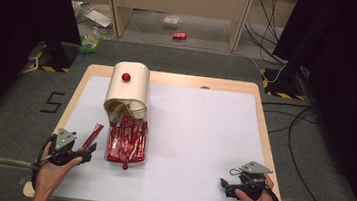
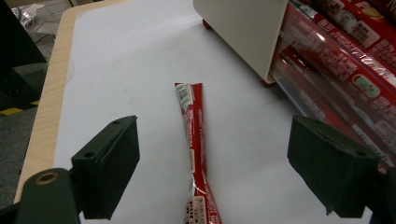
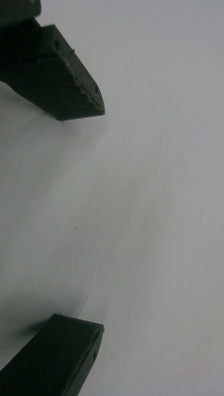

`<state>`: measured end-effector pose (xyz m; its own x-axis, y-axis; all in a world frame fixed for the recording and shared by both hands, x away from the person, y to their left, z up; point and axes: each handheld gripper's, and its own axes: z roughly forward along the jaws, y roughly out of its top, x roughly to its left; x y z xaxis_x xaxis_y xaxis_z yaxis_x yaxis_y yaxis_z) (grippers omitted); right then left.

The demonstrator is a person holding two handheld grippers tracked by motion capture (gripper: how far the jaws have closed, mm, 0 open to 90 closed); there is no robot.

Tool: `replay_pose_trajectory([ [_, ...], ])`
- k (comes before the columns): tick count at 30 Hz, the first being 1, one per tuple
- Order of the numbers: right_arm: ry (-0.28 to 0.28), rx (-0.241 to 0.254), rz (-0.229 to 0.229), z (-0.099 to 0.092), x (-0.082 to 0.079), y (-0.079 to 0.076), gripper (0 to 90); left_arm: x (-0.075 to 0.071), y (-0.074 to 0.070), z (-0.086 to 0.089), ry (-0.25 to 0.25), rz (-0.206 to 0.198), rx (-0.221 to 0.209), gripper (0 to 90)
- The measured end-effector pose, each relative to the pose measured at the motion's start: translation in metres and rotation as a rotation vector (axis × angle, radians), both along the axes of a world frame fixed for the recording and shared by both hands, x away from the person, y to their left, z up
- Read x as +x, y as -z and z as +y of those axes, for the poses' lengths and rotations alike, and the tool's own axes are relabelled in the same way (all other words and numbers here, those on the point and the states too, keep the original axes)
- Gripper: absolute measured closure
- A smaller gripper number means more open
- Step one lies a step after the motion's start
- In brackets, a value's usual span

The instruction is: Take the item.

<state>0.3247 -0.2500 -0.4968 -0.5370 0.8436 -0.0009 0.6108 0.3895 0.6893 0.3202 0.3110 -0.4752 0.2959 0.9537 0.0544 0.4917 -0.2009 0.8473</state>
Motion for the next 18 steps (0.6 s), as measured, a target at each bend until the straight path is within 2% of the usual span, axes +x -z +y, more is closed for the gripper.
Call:
replay_pose_trajectory([
  [18, -0.001, -0.001, 0.0, 0.0, 0.0, 0.0, 0.4, -0.015, -0.01, -0.017, 0.056, -0.042, 0.002, 16.1],
])
